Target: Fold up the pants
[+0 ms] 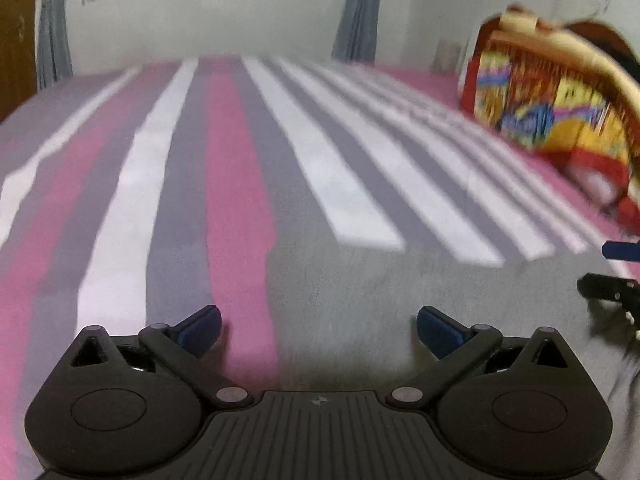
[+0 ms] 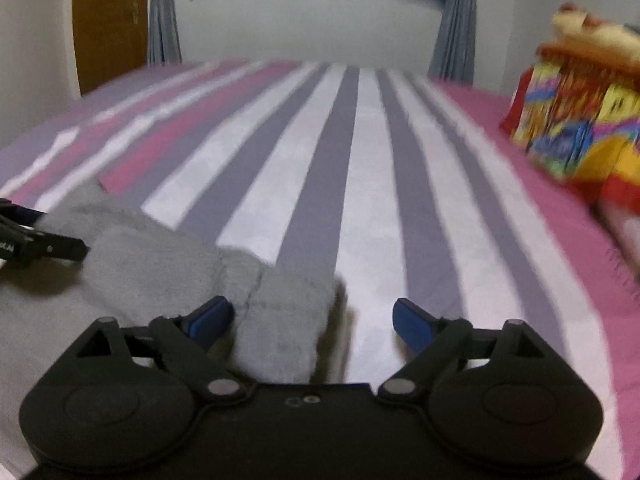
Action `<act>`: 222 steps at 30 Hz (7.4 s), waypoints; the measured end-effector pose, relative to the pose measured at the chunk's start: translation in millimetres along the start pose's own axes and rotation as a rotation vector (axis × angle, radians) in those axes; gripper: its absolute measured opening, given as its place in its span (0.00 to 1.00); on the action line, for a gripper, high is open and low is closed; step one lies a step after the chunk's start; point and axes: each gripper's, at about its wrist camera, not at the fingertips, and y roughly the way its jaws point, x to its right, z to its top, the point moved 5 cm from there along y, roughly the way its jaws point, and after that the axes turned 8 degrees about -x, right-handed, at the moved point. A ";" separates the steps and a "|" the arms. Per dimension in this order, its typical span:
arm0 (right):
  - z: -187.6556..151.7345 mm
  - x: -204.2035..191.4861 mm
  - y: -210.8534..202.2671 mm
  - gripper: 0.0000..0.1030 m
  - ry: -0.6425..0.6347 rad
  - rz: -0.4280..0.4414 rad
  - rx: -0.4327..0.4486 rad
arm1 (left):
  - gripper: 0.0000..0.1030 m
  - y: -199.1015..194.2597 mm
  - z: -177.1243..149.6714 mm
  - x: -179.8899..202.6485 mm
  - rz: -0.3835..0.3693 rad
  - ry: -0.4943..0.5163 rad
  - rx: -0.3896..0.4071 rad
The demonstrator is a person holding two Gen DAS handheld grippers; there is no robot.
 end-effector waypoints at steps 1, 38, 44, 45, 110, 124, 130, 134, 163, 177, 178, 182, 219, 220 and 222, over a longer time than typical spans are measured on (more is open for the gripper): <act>3.7 1.2 -1.5 0.88 -0.003 -0.008 0.010 | 1.00 0.0 3.8 -1.4 0.011 -0.003 0.004; -90.7 4.5 -20.6 0.99 0.288 0.325 -0.205 | 1.00 -74.3 -127.5 10.6 -0.098 -0.108 -0.126; -97.9 44.1 -27.8 0.99 0.505 0.553 -0.130 | 1.00 -84.4 -125.8 -5.4 -0.256 -0.180 -0.094; -101.5 51.5 -24.2 0.99 0.562 0.604 -0.134 | 1.00 -83.4 -123.5 -8.8 -0.314 -0.207 -0.091; 12.1 32.2 90.7 0.99 0.189 0.189 -0.245 | 1.00 17.7 -18.4 -34.0 0.028 -0.083 -0.127; -18.7 42.2 23.7 0.99 0.314 0.358 -0.163 | 1.00 -39.7 -43.7 14.7 0.070 0.057 -0.122; -28.7 53.4 6.3 1.00 0.393 0.537 -0.168 | 1.00 -64.3 -67.6 10.0 -0.254 -0.095 -0.133; -42.4 67.3 9.7 1.00 0.494 0.655 -0.190 | 1.00 -62.2 -83.0 -9.3 -0.464 -0.226 -0.168; -38.9 56.5 86.4 0.46 0.542 1.033 -0.261 | 0.26 -2.4 -91.9 -23.9 -1.027 -0.340 -0.146; 13.5 46.2 45.3 0.45 0.424 1.084 -0.195 | 0.26 -14.0 7.5 -95.2 -0.962 -0.303 0.018; 15.3 45.4 47.4 0.45 0.419 1.082 -0.195 | 0.26 -8.4 15.5 -102.4 -0.949 -0.304 0.020; 16.6 44.9 59.6 0.45 0.420 1.077 -0.197 | 0.26 20.2 42.0 -126.9 -0.913 -0.312 0.015; -51.9 65.1 71.7 0.70 0.541 1.067 -0.460 | 0.44 68.9 -18.4 -130.7 -0.957 -0.417 -0.219; -54.6 65.9 72.2 0.66 0.530 1.047 -0.451 | 0.44 67.9 -20.8 -132.1 -0.957 -0.434 -0.192; -56.1 69.6 71.0 0.66 0.561 1.037 -0.425 | 0.44 65.2 -22.6 -130.8 -0.925 -0.449 -0.166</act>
